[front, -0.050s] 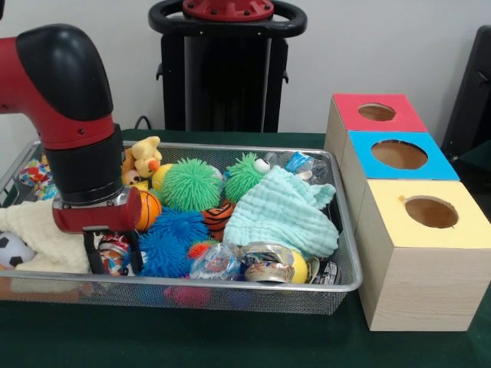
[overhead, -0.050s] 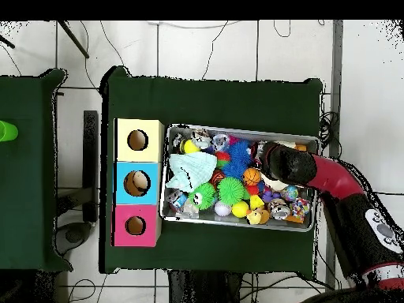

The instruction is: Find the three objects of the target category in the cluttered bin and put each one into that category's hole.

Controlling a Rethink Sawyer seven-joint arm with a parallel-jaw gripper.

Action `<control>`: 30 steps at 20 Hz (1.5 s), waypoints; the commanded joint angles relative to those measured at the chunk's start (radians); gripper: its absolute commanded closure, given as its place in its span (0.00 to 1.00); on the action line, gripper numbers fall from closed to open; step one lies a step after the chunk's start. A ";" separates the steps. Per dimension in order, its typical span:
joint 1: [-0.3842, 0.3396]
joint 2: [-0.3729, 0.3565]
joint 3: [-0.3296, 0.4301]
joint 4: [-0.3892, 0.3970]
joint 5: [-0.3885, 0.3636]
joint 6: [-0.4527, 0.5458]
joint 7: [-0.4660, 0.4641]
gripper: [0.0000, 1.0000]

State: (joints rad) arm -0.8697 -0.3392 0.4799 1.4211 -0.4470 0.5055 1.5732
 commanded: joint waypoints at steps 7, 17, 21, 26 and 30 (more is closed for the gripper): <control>-0.032 0.058 0.024 -0.035 -0.096 0.015 -0.164 0.00; -0.029 0.048 0.024 -0.025 -0.100 0.018 -0.169 0.00; -0.029 0.047 0.023 -0.018 -0.096 0.012 -0.156 1.00; -0.026 0.042 0.021 -0.007 -0.094 0.000 -0.138 1.00; -0.026 0.041 0.023 0.010 -0.099 -0.031 -0.122 1.00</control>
State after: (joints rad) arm -0.8865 -0.3309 0.4799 1.4137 -0.4475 0.5057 1.5732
